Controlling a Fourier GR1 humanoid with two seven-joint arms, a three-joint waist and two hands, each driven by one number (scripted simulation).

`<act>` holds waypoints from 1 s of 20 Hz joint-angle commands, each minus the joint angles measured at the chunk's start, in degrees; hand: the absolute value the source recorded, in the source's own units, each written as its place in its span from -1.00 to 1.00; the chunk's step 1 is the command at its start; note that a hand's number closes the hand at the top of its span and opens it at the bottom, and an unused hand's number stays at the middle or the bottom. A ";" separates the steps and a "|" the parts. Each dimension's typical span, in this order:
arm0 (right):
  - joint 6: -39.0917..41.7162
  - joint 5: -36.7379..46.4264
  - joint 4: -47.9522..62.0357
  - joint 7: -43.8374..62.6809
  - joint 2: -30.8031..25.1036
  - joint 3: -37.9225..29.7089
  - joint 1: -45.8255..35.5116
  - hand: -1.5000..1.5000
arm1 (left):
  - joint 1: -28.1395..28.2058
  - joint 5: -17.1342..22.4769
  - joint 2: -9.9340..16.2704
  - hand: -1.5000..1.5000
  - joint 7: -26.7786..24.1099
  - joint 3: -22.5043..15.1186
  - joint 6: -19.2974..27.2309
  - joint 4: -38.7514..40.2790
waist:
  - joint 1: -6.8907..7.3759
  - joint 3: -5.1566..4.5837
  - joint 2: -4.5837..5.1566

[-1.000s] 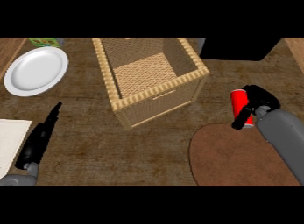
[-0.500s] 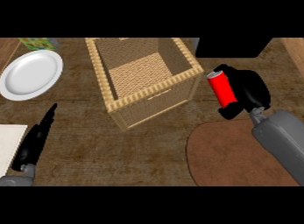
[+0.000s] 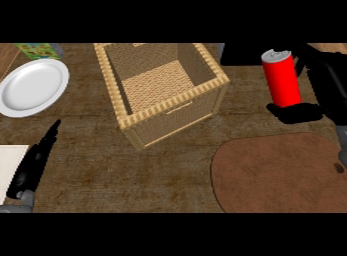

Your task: Pick the can from the cutting board and place it in the basket

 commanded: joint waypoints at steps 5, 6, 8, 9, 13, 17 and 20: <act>11.06 -11.55 -12.93 5.18 0.63 -9.11 -4.32 1.00 | -1.92 -0.37 -0.01 0.00 -2.47 1.45 -1.39 3.88 | 0.52 -0.04 0.28; 13.08 -13.03 -15.55 6.11 0.40 -9.33 -2.49 1.00 | -0.37 -0.06 0.22 0.00 1.48 1.15 -1.77 -1.17 | 0.65 0.01 0.16; 15.83 -14.02 -14.77 8.95 2.41 -10.17 -6.51 1.00 | 0.91 -1.19 -0.73 0.00 -2.17 0.42 -1.69 1.38 | 1.03 -0.02 0.31; 18.86 -16.39 -17.91 12.04 1.62 -11.06 -8.10 1.00 | -0.91 -1.78 -1.76 0.00 1.14 -0.43 -0.84 -1.21 | 0.84 -0.02 0.21; 20.49 -14.20 -15.37 16.19 8.04 -9.75 -12.20 1.00 | -3.64 -2.50 -1.64 0.00 2.16 0.56 -1.87 0.36 | 0.98 -0.01 0.33; 24.56 -15.29 -12.28 18.03 11.43 -10.46 -16.22 1.00 | -1.24 -2.82 -2.93 0.00 2.81 0.51 -1.55 -2.22 | 1.18 -0.01 0.33; 23.68 -12.97 -7.03 15.75 16.05 -8.57 -18.81 1.00 | -0.44 -2.84 -2.44 0.00 0.92 1.19 -2.36 -1.26 | 1.43 -0.01 0.40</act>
